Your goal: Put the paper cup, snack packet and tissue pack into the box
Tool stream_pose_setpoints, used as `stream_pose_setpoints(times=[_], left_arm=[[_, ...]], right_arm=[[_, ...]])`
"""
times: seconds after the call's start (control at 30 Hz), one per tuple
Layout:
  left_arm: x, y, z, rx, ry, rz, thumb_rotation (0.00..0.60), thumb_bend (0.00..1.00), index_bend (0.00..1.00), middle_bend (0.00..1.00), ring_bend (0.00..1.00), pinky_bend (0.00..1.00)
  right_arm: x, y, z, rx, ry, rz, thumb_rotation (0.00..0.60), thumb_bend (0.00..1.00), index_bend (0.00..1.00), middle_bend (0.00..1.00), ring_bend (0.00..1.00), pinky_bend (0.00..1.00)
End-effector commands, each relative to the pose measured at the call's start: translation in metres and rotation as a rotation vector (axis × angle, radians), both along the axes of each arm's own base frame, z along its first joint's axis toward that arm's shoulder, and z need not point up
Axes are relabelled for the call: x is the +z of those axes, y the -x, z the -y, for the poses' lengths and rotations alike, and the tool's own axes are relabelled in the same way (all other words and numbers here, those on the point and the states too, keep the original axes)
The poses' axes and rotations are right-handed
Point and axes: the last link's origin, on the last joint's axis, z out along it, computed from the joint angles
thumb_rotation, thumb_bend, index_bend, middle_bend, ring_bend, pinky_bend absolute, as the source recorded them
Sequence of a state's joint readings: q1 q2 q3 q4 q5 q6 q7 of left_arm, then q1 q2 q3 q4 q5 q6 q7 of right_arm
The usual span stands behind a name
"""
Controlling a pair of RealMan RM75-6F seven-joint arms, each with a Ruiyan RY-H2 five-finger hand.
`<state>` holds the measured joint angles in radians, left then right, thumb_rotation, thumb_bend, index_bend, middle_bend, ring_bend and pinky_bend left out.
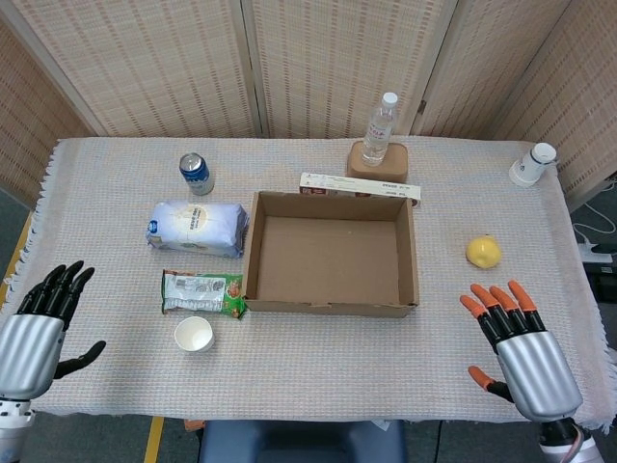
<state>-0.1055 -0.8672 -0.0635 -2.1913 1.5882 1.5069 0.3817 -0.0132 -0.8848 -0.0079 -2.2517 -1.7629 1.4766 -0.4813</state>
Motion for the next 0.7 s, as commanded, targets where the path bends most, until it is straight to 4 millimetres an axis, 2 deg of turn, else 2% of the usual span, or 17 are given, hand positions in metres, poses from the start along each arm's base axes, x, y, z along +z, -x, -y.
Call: stream_pose_setpoints(times=[0.03,0.13,0.33,0.47,0.7], left_arm=[[-0.007,-0.003,0.008,0.018,0.088,0.025,0.600,0.17,0.00,0.00,0.00,0.18],[-0.017,-0.009,0.016,0.000,0.188,0.029,0.600,0.17,0.00,0.00,0.00,0.18],[-0.054,-0.013,0.026,-0.032,0.353,-0.027,0.600,0.17,0.00,0.00,0.00,0.18],[-0.080,-0.012,0.020,-0.055,0.408,-0.066,0.600,0.17,0.00,0.00,0.00,0.18],[-0.112,-0.014,-0.004,-0.063,0.429,-0.100,0.600,0.17,0.00,0.00,0.00,0.18]], right_arm=[[-0.001,-0.001,0.000,0.006,-0.006,0.004,0.600,0.00,0.15,0.10,0.00,0.00],[-0.002,0.000,0.000,0.007,-0.012,0.003,0.600,0.00,0.15,0.10,0.00,0.00],[-0.002,0.000,0.000,0.004,-0.009,0.002,0.600,0.00,0.15,0.10,0.00,0.00],[-0.002,0.001,0.000,-0.002,-0.009,-0.001,0.600,0.00,0.15,0.10,0.00,0.00],[0.001,0.002,0.001,-0.007,0.001,0.005,0.600,0.00,0.15,0.10,0.00,0.00]])
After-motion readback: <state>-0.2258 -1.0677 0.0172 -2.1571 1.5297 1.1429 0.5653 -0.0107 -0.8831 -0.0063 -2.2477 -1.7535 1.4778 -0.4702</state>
